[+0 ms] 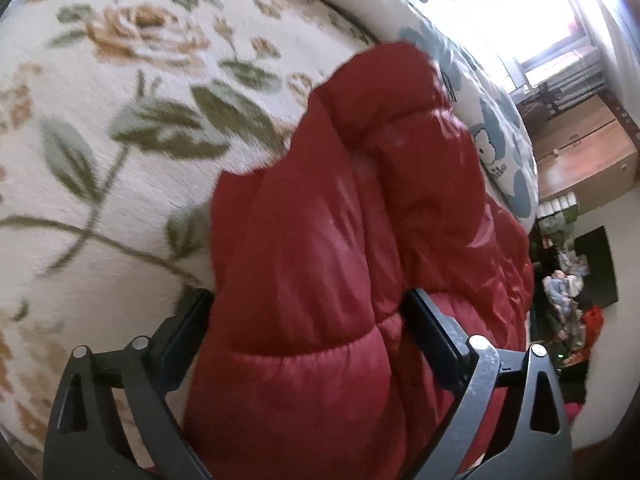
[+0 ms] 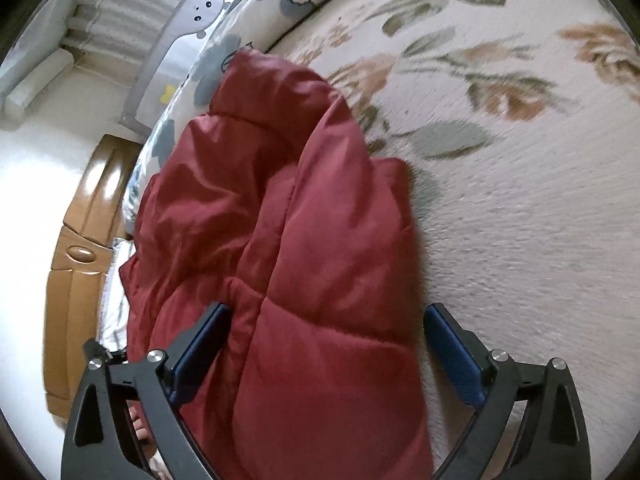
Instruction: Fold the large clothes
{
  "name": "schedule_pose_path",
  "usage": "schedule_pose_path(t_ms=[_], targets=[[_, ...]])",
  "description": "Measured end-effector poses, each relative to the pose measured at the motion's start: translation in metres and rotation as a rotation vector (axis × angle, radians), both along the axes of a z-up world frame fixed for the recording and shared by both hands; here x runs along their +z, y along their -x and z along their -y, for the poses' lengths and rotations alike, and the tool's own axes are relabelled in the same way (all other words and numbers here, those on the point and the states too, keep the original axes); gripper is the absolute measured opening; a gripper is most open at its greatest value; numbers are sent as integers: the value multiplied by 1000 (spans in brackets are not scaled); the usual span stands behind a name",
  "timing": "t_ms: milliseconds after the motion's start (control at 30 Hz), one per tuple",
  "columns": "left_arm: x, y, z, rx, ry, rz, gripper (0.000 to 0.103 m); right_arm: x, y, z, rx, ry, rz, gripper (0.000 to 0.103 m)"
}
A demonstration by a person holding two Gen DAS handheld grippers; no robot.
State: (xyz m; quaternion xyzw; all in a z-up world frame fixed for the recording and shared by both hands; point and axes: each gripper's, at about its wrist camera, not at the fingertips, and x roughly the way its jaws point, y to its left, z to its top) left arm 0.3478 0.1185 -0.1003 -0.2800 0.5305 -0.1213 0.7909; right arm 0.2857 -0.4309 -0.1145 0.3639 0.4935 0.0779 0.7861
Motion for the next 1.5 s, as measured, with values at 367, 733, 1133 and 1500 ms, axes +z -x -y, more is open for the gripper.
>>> schedule_pose_path(t_ms=[367,733,1133,1500], targets=[[24,17,14,-71,-40,92,49,12,7,-12,69,-36,33,52],[70,80,0,-110,-11,145,39,50,56,-24,142,-24,41,39],[88,181,-19,-170,-7,116,39,64,150,-35,195,-63,29,38],[67,208,-30,-151,-23,77,40,51,171,-34,159,-86,27,40]])
